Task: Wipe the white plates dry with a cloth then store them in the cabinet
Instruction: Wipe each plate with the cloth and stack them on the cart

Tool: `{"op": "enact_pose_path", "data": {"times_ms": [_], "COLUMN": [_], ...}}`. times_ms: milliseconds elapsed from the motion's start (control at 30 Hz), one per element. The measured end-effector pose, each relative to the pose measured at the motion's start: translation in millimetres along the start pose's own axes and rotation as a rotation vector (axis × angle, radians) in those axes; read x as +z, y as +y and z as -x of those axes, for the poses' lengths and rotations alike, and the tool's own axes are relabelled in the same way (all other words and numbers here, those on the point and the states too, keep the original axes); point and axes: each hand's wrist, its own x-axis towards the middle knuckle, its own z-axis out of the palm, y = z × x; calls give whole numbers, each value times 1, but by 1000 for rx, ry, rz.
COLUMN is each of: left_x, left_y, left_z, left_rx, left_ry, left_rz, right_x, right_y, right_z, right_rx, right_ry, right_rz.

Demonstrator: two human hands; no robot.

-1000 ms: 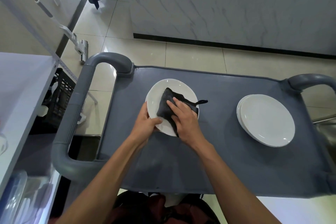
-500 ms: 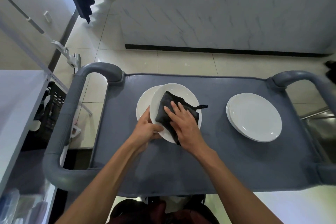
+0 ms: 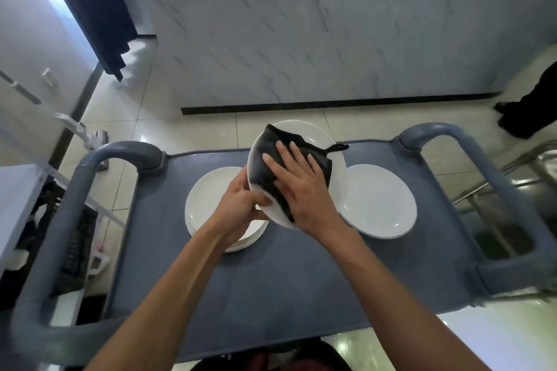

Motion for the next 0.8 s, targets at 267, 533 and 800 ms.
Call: {"op": "enact_pose_path", "data": {"times_ms": [267, 533, 800], "left_x": [57, 98, 115], "left_y": [25, 34, 27], "left_z": [-15, -21, -17], "left_rx": [65, 107, 168], "left_ry": [2, 77, 182], "left_rz": [-31, 20, 95], "right_x": [-44, -86, -98], "right_y": [31, 69, 90], "right_z": [-17, -37, -34], "right_rx": [49, 120, 110], "right_ry": [157, 164, 117], "right_rz": [112, 78, 44]}}
